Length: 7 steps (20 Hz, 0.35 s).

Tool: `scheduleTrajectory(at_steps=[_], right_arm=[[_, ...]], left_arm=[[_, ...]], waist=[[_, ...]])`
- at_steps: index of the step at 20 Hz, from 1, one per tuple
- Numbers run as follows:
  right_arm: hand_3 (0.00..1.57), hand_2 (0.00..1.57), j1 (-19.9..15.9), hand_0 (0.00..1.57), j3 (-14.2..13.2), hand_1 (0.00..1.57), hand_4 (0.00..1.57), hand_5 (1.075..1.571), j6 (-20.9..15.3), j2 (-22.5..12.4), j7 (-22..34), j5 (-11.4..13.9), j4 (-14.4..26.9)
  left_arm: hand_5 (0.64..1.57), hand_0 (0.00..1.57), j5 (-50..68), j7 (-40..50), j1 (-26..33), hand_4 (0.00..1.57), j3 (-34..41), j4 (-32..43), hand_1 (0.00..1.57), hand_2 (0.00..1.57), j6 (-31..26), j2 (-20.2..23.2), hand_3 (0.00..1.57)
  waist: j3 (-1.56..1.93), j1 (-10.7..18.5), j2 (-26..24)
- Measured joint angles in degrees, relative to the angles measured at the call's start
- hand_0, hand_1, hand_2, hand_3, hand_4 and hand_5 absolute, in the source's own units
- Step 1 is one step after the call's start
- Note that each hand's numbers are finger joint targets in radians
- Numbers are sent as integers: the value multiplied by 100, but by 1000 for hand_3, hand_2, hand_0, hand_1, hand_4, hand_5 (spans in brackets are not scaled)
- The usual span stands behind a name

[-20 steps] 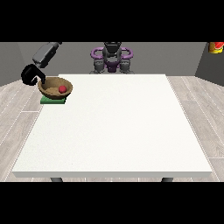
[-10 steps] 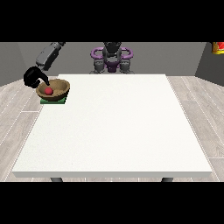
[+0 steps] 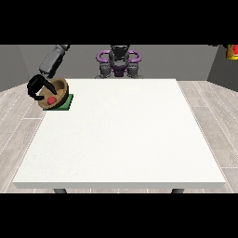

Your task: Pick the cup and pour the ball into the bowl, then pick the bowl and place it on the pad

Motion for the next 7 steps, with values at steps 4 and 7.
scheduleTrajectory(at_steps=[4, 7], right_arm=[[0, 0, -54, 0, 148, 0, 0, 1395, 127, -44, 117, 146, 207], [0, 0, -87, 0, 215, 0, 200, 1375, 333, -197, 299, 191, 221]], left_arm=[[1569, 0, 59, 295, -7, 1190, -181, -346, 0, 0, 159, -196, 0], [1569, 0, 44, 373, 61, 1190, -269, -411, 0, 0, 234, -302, 0]], waist=[[5, 91, -213], [6, 18, -424]])
